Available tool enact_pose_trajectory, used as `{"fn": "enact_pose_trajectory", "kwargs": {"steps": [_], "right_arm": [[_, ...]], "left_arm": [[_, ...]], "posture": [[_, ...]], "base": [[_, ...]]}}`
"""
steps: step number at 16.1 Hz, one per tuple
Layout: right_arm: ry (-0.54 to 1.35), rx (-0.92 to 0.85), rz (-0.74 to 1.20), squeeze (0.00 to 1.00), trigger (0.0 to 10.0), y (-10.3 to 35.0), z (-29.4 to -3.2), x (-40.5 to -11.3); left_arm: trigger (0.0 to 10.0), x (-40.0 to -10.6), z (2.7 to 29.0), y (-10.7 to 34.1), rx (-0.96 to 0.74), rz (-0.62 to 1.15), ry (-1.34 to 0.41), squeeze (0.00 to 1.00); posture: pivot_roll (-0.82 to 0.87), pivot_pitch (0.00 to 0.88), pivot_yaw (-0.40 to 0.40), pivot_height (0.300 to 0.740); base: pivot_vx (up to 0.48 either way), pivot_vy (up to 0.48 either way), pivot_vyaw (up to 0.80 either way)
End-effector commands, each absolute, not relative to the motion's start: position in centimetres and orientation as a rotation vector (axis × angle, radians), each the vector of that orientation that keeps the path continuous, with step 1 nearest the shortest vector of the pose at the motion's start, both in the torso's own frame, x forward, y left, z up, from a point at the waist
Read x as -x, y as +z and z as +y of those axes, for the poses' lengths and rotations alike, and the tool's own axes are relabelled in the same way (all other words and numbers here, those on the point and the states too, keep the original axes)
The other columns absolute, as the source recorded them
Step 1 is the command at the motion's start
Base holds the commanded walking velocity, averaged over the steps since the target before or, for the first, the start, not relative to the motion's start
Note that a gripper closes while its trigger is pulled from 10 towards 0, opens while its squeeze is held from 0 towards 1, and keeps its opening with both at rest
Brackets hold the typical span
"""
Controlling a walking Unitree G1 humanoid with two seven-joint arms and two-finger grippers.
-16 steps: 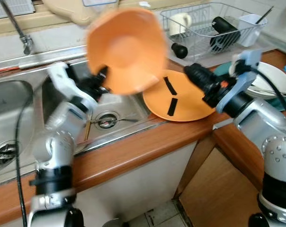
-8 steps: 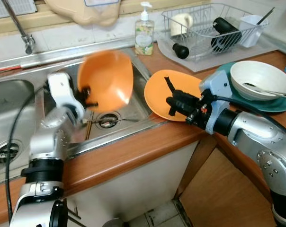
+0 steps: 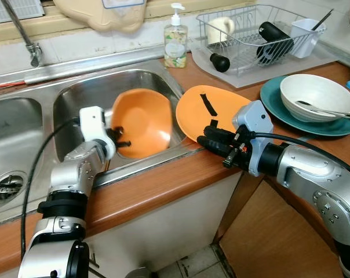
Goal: Kitchen organization
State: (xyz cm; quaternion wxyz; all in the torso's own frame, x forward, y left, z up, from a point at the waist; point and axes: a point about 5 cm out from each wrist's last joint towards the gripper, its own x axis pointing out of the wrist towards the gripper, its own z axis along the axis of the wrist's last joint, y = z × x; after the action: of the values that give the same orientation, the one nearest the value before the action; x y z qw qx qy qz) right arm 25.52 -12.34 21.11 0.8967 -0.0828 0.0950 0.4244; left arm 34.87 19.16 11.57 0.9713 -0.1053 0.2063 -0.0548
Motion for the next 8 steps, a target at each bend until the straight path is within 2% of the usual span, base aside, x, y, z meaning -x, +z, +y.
{"fn": "enact_pose_trajectory", "kwargs": {"steps": [1,2,8], "right_arm": [[0.888,0.181,0.206,0.0,10.0,21.0,-12.3,-25.3],[0.889,0.181,0.209,0.0,10.0,21.0,-12.2,-25.3],[0.848,0.181,0.231,0.0,10.0,20.6,-12.4,-25.7]], "left_arm": [[10.0,-35.3,18.8,12.5,0.208,0.402,-0.129,0.68],[10.0,-35.3,18.9,12.3,0.204,0.409,-0.123,1.0],[10.0,-35.3,20.0,12.5,0.173,0.39,-0.067,1.0]], "posture": [[-0.2,0.0,0.087,0.74],[-0.2,0.0,0.087,0.74],[-0.19,0.0,0.085,0.74]], "base": [[0.0,0.0,0.0],[0.0,0.0,0.0],[0.0,0.0,0.0]]}}
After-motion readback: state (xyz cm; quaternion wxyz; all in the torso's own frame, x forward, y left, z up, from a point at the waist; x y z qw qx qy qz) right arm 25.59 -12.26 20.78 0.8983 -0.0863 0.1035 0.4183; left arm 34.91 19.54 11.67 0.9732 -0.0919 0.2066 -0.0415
